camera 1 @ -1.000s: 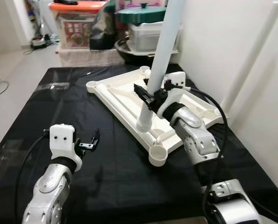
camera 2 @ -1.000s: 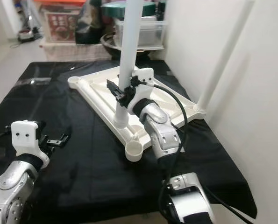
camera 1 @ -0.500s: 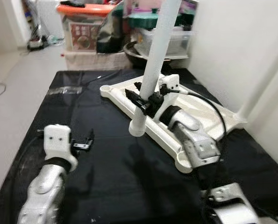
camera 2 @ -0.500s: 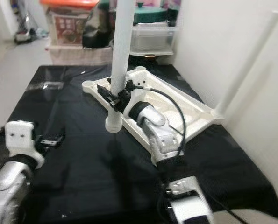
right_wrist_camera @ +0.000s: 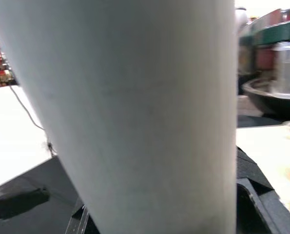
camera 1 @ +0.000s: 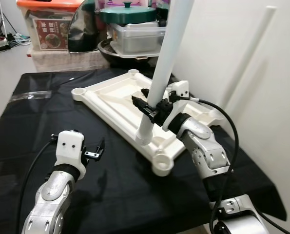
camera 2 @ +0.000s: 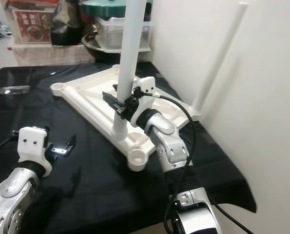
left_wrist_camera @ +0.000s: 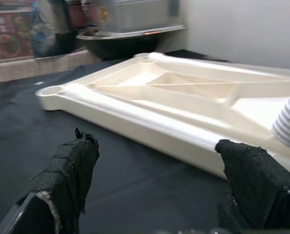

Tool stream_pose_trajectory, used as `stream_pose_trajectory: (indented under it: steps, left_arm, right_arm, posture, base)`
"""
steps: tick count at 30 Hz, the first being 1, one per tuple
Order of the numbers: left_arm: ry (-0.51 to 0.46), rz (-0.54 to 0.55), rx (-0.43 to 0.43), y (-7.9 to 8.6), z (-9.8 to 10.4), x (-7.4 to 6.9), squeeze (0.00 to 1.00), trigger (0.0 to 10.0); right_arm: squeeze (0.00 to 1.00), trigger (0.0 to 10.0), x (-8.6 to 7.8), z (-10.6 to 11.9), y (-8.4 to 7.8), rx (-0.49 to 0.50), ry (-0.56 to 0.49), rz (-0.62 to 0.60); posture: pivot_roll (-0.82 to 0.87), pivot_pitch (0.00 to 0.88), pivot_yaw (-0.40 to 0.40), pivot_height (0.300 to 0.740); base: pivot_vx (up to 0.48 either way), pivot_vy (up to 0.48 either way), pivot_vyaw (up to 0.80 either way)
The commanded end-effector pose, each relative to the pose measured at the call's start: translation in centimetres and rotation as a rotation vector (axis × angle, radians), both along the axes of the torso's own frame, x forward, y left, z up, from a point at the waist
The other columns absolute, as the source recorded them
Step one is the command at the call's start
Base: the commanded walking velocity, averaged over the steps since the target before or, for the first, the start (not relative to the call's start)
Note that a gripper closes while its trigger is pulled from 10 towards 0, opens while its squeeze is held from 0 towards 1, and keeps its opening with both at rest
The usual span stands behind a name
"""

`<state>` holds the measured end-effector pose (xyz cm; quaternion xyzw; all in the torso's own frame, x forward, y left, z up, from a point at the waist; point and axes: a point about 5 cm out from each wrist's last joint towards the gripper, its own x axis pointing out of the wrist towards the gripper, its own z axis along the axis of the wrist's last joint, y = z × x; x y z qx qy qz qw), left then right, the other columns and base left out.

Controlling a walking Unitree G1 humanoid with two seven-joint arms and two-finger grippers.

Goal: Building children table

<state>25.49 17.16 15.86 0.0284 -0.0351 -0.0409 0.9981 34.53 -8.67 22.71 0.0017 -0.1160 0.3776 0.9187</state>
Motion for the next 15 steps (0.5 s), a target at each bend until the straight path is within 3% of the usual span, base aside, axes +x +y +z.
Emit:
stream_pose_trajectory:
  steps: [1, 15]
  left_arm:
    - [0.0, -0.001, -0.006, 0.14, -0.08, -0.07, 0.0, 10.0]
    - [-0.002, -0.005, -0.007, 0.0, -0.2, -0.17, 0.0, 10.0]
  right_arm:
    - [0.0, 10.0, -0.03, 0.54, 0.19, -0.005, -0.023, 0.006]
    - [0.0, 10.0, 0.1, 0.35, 0.18, -0.007, -0.012, -0.01]
  posture:
    - [0.05, 0.0, -0.062, 0.74]
    - [0.05, 0.0, -0.061, 0.74]
  base:
    - [0.0, 0.0, 0.0]
    - [0.0, 0.0, 0.0]
